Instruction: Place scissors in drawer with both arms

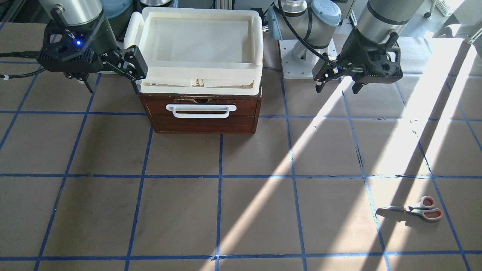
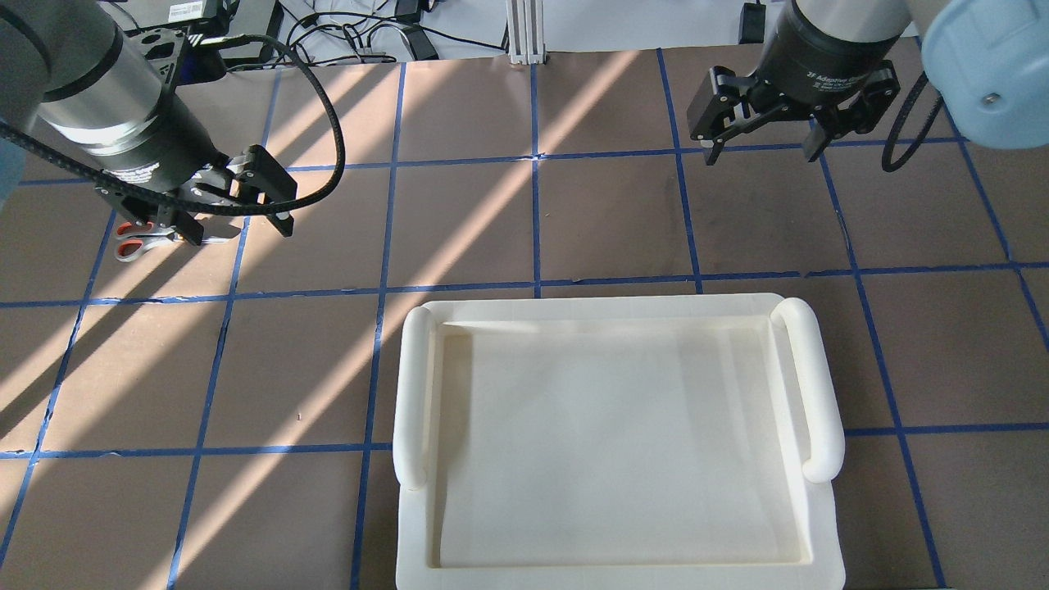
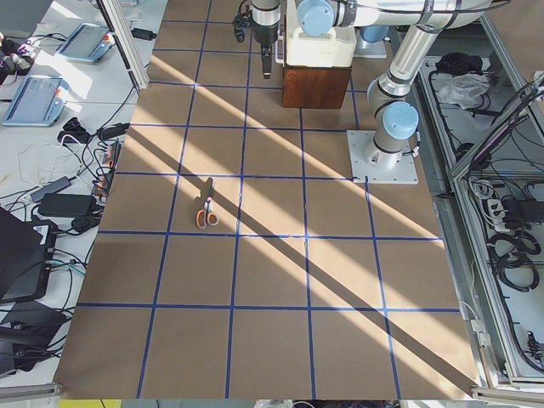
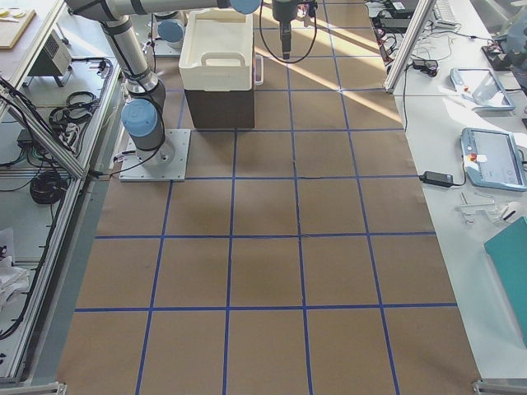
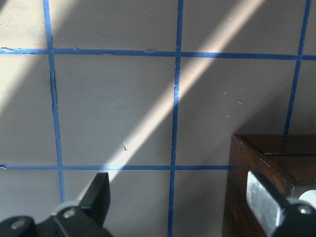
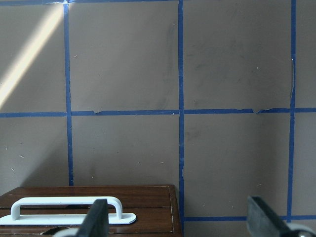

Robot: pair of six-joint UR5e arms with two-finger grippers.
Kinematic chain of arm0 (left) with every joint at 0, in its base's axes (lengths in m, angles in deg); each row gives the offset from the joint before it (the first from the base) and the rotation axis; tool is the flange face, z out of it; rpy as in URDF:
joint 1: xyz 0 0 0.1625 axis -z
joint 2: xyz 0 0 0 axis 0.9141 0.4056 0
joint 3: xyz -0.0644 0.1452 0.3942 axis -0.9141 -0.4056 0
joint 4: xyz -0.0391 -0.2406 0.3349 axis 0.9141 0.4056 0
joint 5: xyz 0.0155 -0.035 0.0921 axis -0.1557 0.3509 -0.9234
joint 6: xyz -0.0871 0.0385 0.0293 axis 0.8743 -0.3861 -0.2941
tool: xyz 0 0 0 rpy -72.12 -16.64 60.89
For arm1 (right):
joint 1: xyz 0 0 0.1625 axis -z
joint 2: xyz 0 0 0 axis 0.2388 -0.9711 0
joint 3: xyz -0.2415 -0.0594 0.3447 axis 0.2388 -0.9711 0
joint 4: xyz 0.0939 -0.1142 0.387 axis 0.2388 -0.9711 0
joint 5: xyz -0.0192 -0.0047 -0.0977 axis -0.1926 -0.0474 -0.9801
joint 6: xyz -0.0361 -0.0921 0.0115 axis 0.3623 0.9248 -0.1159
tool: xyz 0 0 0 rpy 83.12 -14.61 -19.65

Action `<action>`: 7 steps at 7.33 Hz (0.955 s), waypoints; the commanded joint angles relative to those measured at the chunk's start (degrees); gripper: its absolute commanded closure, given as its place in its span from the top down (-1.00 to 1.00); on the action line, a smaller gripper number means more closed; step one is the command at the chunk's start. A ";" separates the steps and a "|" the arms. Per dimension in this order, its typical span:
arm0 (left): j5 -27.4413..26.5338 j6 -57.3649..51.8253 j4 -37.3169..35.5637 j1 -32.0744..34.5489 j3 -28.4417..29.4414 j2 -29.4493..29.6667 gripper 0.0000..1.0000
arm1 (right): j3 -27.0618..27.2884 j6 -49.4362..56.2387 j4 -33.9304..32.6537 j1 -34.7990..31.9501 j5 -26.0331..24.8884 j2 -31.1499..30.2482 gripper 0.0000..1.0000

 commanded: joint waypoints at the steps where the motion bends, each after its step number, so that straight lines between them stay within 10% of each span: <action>1: -0.04 0.00 0.01 0.24 0.17 -0.47 1.00 | 0.00 -0.04 0.01 0.00 0.09 0.06 1.00; 4: -5.14 0.00 -0.17 0.33 0.52 -0.99 1.00 | -0.52 1.01 0.09 0.00 0.71 0.67 1.00; 7: -4.87 0.00 0.98 0.16 0.35 -0.66 1.00 | -2.11 23.46 3.24 -1.05 0.88 4.53 1.00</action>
